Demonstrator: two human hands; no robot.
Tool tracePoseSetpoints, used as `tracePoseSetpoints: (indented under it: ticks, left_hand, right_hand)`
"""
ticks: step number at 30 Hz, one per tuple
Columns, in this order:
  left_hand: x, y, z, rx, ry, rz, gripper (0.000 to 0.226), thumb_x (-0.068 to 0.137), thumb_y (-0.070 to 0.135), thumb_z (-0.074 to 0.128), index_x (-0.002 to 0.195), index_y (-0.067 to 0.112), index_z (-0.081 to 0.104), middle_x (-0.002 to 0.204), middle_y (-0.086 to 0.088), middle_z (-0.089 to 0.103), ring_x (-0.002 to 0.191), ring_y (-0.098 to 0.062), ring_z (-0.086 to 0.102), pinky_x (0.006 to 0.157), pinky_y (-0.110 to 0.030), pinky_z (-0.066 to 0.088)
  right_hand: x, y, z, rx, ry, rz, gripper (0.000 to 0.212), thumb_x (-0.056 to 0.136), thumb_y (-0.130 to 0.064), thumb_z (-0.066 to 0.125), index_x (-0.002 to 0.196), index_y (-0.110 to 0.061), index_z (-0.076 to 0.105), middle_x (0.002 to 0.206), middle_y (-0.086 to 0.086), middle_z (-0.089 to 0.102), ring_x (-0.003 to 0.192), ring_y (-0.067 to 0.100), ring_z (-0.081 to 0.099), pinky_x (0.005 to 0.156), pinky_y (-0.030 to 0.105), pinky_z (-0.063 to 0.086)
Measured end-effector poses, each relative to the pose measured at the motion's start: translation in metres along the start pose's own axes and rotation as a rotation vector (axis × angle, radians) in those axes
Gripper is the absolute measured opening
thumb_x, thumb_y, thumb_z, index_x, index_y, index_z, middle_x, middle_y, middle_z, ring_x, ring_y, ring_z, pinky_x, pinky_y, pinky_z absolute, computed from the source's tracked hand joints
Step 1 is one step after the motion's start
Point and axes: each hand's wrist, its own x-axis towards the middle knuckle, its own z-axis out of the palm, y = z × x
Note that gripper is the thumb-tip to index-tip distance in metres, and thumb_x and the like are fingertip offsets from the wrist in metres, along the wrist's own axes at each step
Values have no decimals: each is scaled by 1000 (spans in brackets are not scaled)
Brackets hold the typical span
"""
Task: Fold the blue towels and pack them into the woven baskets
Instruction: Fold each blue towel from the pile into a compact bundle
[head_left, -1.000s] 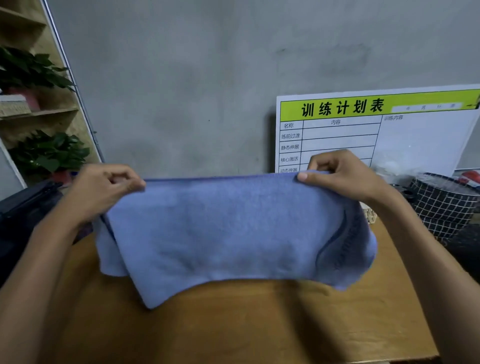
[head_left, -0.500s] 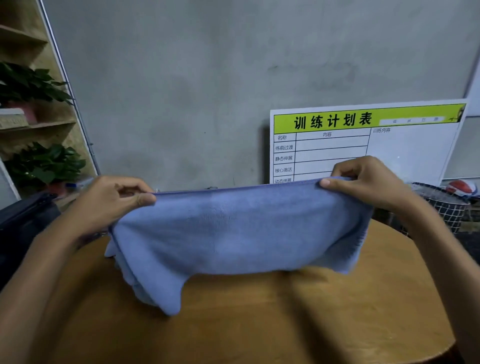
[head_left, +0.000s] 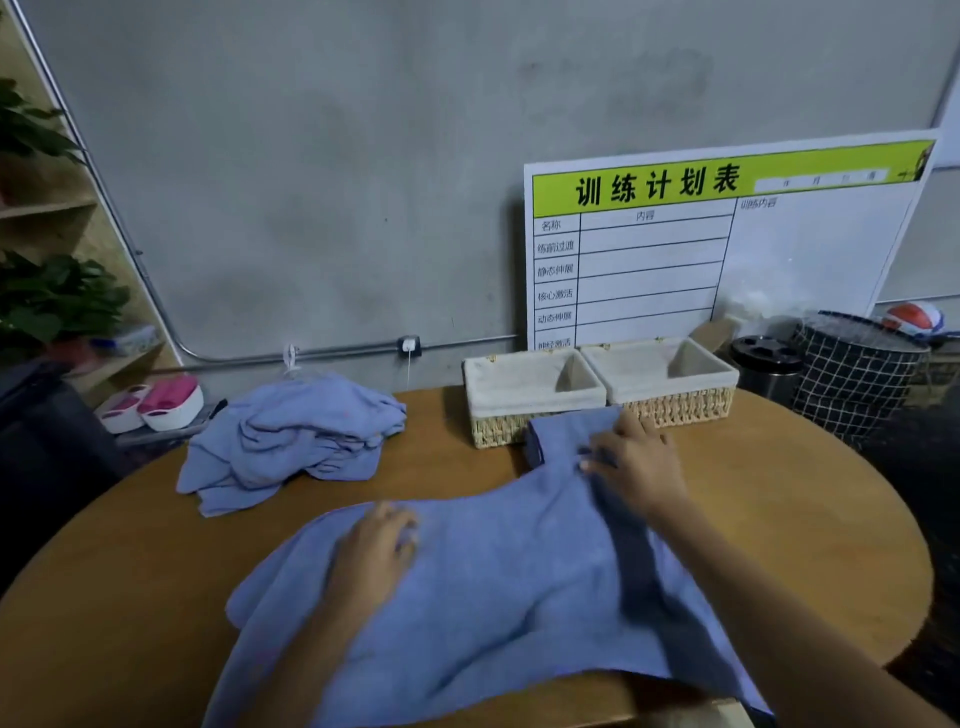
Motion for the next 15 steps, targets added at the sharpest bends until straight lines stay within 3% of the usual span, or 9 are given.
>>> tracePoseSetpoints:
  ticks: [2,4,6,8,10,13,15]
  left_hand:
    - [-18,-4,27,64,62,-57,22,83,32,51,99,36,66,98,7,57,87,-29,62,66,-42,52]
    - [-15,-2,24,128,114,-86,25,85,36,51,100,34,71,99,6,60,88,-28,61,65,-41,52]
    - [-15,-3,22,151,150,-62,33,86,44,45,103,34,72,102,7,60,91,-27,62,65,-40,51]
    - [-16,-2,22,160,90,-87,43,86,53,41,109,33,72,112,6,64,101,-27,64,73,-44,51]
    - [-20,-2,24,211,22,-162,51,90,58,38,127,36,65,139,4,57,128,-28,54,92,-58,43]
    - [-33,2,24,271,-199,-285,56,99,64,32,153,47,27,166,13,13,154,-23,10,112,-67,17]
    - [-45,9,20,298,-233,-316,61,98,68,28,154,49,16,167,16,2,154,-22,1,113,-67,16]
  right_hand:
    - [-27,2,32,93,93,33,20,87,-37,70,94,-19,64,95,4,53,84,32,58,67,38,40]
    - [-47,-2,47,220,178,1,15,89,-28,65,89,-15,59,84,5,54,67,32,58,52,38,42]
    - [-61,-7,52,289,191,-77,17,92,-27,65,85,-16,53,78,3,56,64,30,56,49,38,40]
    - [-70,-8,54,267,134,-187,18,93,-34,62,88,-19,54,84,0,55,72,27,56,56,37,41]
    - [-75,-1,58,216,59,-239,27,93,-48,52,93,-22,59,92,-3,54,81,24,56,62,37,44]
    - [-79,11,58,203,6,-199,41,93,-57,43,104,-25,64,109,-5,60,96,23,59,73,38,48]
    - [-77,14,58,185,-54,-197,49,94,-61,38,116,-27,65,125,-6,61,113,21,58,87,40,49]
